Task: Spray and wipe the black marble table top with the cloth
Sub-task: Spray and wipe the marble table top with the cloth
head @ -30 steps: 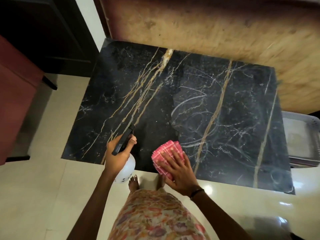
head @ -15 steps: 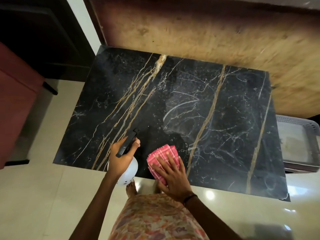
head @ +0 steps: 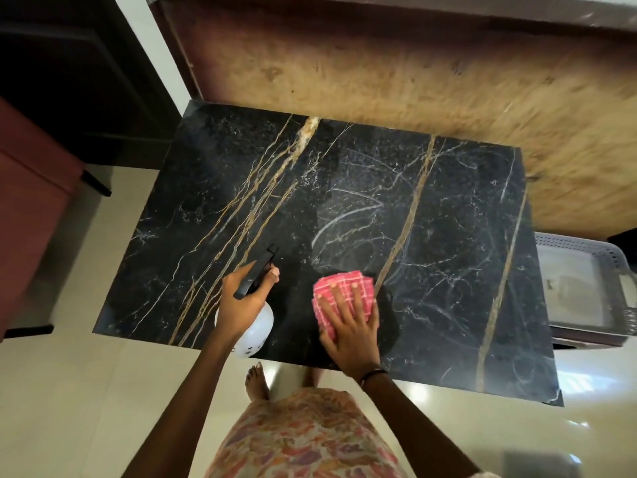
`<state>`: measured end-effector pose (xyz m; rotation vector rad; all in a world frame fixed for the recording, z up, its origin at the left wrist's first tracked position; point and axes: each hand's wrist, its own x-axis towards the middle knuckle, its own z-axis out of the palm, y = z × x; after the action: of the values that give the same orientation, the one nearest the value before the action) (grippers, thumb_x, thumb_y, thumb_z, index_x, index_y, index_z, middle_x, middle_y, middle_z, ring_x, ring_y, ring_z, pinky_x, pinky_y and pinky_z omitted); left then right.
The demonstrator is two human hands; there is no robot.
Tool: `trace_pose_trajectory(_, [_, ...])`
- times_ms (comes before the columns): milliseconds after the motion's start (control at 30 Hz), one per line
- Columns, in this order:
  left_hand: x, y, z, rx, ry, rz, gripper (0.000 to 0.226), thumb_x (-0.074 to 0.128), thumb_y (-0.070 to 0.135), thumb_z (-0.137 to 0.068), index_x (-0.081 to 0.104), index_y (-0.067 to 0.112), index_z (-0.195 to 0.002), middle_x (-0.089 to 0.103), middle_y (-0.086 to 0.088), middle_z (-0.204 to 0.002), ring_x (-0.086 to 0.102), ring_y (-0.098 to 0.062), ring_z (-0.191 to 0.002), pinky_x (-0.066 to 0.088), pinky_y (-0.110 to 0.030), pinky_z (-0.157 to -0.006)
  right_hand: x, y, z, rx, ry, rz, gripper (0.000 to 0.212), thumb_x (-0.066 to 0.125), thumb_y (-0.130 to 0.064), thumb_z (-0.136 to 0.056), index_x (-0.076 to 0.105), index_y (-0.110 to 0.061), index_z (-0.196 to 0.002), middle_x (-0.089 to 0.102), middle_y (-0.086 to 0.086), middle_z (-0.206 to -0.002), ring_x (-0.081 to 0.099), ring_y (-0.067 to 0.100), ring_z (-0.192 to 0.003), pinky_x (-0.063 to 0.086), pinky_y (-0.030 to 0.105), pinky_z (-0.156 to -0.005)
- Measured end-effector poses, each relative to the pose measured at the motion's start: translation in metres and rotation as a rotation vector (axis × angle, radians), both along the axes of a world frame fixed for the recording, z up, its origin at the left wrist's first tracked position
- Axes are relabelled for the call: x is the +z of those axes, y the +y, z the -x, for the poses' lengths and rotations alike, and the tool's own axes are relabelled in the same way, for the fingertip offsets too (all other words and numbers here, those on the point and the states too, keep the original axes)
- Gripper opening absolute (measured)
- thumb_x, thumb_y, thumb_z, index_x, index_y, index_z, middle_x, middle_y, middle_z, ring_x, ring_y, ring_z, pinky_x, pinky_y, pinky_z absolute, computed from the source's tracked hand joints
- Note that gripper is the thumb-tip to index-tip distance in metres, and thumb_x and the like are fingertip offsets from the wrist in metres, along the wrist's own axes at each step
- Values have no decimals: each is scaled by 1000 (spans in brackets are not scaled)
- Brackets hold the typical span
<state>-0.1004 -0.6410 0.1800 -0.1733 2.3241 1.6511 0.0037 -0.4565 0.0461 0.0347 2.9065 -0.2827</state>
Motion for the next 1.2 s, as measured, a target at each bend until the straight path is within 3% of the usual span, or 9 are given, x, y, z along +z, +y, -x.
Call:
trace_pose_trajectory(133, [-2,12,5,-25,7,-9,7,62,12,-88,68,13,-91,70,17,-69,61,1,-51,51,-56,-78,-6,22,-65,233,24,-17,64,40,-54,-89,23,-35,-149,23,0,-157,12,31,-146,16,64,-109])
trace_pose_trajectory(300, [-7,20,9,-29,31,-5,15,62,18,-89,69,6,-96,70,-3,-84,59,-51,-79,48,-66,-80,2,83,-73,97,28,-71,64,31,-55,-93,20,-30,-150,25,6,-156,8,32,-146,18,63,-109])
trace_pose_trajectory(333, [-8,21,10,-37,35,-3,16,62,19,-89,70,6,-96,70,-4,-83,59,-51,-79,48,-66,-79,3,89,-58,37,3,-70,62,25,-57,-94,21,-30,-150,23,6,-157,8,32,-146,20,64,-108])
trace_pose_trajectory(500, [-9,25,17,-75,28,-14,11,62,15,-90,69,8,-88,63,18,-53,57,1,-46,52,-54,-70,7,60,40,-161,-22,-55,65,30,-58,-86,30,-31,-145,28,5,-154,21,38,-141,15,68,-107])
trace_pose_trajectory(667, [-11,29,35,-94,10,-24,8,63,18,-89,68,20,-83,64,18,-57,57,4,-48,44,-30,-67,2,10,53,76,4,-15,62,37,-53,-87,28,-35,-145,34,2,-152,18,34,-143,15,67,-109])
trace_pose_trajectory(800, [-14,33,57,-104,7,-36,8,63,18,-89,68,21,-84,67,12,-67,57,1,-47,50,-51,-65,-3,55,15,306,34,-97,68,36,-58,-89,18,-35,-150,24,1,-156,13,32,-145,11,61,-111])
trace_pose_trajectory(967, [-21,41,84,-127,26,-33,7,62,17,-89,69,14,-87,67,5,-70,59,-22,-53,51,-59,-73,0,112,55,-4,-8,-102,69,29,-61,-89,12,-35,-150,20,4,-158,5,32,-146,17,64,-110])
trace_pose_trajectory(1067, [-28,48,102,-156,48,-52,9,61,14,-90,68,8,-90,68,-7,-79,57,1,-48,49,-47,-60,1,97,120,-227,-26,-68,68,24,-62,-88,17,-34,-149,14,0,-158,9,35,-145,9,65,-111])
trace_pose_trajectory(1200, [-34,61,126,-182,48,-64,13,62,14,-90,69,3,-89,63,0,-67,54,5,-46,39,-11,-54,-4,41,169,-233,18,-60,64,19,-60,-89,16,-34,-148,7,2,-157,6,35,-144,-2,67,-108])
